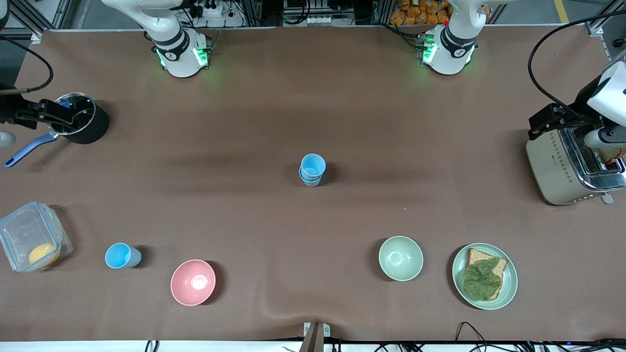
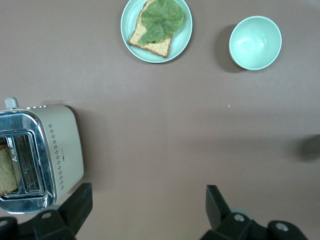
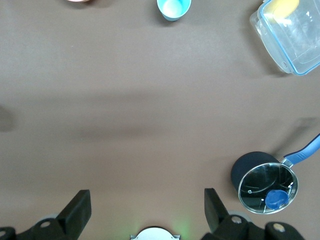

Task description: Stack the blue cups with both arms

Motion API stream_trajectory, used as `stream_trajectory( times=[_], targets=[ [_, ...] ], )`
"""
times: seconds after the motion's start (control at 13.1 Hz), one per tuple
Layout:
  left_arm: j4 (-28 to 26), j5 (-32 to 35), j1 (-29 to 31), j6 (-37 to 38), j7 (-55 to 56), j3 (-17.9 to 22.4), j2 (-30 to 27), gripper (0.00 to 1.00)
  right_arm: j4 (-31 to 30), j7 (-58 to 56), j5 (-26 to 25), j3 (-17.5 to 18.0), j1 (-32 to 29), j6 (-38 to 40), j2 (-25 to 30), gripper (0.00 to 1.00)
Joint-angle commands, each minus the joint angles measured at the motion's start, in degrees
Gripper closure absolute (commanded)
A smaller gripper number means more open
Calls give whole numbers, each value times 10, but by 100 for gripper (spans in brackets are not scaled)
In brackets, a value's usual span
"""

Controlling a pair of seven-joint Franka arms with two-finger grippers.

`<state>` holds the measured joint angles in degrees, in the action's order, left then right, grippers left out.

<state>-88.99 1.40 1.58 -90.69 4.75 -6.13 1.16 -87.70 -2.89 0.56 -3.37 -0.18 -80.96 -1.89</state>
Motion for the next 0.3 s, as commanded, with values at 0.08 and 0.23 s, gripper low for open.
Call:
stream_trajectory(
  times=[0.08, 0.23],
  targets=[
    [4, -15, 4, 29, 9, -2, -11, 0, 7, -2, -1, 6, -6, 21, 6, 0],
    [3, -16, 4, 35, 25, -4, -12, 0, 7, 0, -1, 8, -4, 19, 10, 0]
  ],
)
